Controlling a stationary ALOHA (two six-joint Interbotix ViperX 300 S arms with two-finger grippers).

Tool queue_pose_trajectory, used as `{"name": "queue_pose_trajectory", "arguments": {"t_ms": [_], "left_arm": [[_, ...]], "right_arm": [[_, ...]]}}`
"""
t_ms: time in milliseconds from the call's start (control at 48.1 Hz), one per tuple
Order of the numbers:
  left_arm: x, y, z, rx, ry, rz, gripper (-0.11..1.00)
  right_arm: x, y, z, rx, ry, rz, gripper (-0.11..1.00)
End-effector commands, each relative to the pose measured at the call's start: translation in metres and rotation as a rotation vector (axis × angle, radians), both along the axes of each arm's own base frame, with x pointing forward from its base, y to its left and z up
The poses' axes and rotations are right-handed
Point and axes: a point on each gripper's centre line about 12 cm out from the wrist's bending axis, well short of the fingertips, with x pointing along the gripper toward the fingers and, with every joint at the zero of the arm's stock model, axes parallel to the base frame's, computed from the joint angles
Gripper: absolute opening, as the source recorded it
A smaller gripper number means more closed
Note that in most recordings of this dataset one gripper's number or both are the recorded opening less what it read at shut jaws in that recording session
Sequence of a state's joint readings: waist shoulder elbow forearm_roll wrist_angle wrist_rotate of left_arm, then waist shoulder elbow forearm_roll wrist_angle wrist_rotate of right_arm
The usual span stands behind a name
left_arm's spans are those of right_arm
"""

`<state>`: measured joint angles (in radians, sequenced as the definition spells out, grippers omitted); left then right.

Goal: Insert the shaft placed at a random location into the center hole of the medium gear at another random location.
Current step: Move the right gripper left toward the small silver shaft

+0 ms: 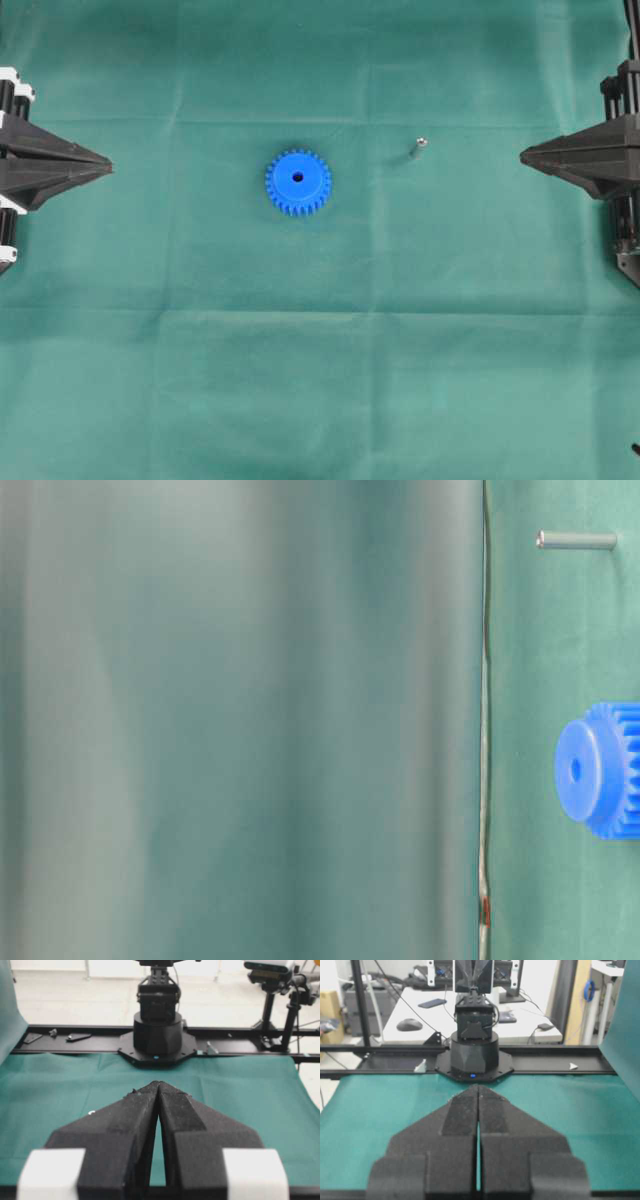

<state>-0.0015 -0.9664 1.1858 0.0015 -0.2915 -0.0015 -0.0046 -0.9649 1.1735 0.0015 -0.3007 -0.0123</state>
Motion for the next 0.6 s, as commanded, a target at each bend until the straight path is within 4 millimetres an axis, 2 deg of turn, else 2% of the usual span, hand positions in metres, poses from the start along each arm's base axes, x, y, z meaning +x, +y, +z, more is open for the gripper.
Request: {"name": "queue_pose_trajectory", "arguments": {"t_ms": [0,208,458,520,582], "left_arm": [[0.0,0.0,0.018,0.004,-0.04,-0.002,0.0],[0.0,0.0,0.019,0.006,-0.037,-0.002,0.0],[0.0,0.0,0.018,0.006,-0.029,-0.002,0.0],[0.0,0.0,0.017,0.006,-0.026,-0.002,0.0],[0.0,0.0,0.017,0.006,-0.025,-0.002,0.0]], "right_arm": [[0.004,-0.001,0.001,0.0,0.011,-0.006,0.01],[0.012,-0.011,-0.011,-0.002,0.083,-0.052,0.01],[0.026,-0.03,-0.037,0.008,0.187,-0.13,0.01],[0.031,-0.034,-0.046,0.012,0.218,-0.145,0.07],[0.036,-0.039,-0.056,0.019,0.26,-0.164,0.19]]}}
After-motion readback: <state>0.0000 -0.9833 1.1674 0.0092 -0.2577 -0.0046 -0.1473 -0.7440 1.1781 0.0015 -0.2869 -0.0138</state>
